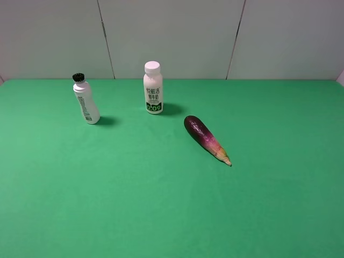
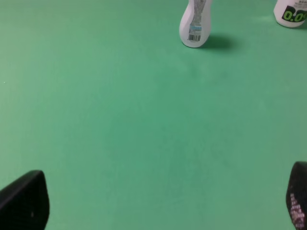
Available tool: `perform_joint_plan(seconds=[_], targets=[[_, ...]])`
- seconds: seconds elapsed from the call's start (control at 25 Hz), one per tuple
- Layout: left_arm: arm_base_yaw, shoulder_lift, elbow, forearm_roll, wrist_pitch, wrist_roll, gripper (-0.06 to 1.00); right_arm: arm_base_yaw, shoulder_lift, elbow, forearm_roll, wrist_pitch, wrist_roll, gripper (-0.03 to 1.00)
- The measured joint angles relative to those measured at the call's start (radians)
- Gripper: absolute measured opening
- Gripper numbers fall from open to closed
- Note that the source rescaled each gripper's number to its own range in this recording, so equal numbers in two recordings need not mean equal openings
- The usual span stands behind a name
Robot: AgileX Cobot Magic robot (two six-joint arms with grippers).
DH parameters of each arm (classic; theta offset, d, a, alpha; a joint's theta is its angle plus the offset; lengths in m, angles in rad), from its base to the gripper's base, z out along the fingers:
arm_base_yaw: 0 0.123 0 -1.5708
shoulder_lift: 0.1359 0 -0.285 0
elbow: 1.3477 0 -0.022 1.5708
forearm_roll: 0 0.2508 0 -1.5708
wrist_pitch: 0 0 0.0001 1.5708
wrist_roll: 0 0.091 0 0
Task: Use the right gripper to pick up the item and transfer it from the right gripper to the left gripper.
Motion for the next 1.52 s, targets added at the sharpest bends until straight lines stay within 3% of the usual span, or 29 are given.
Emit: perform_joint_plan(seconds=[0.2, 0.32, 1.0, 1.52], targets=[[0.000, 0.000, 0.000, 0.000, 0.000, 0.000, 0.98, 0.001, 0.226, -0.084, 0.040, -0.007, -0.092, 1.00], [0.000, 0.000, 0.000, 0.000, 0.000, -0.001, 0.98, 0.048, 0.336, -0.119, 0.064, -0.041, -0.136, 1.00], [0.000, 0.000, 0.000, 0.000, 0.000, -0.001, 0.98, 0.455, 0.889, -0.204, 0.051, -0.289, -0.236, 1.00], [0.000, 0.000, 0.000, 0.000, 0.000, 0.000, 0.98, 0.474, 1.240, -0.209, 0.066, -0.543, -0.258, 1.00]])
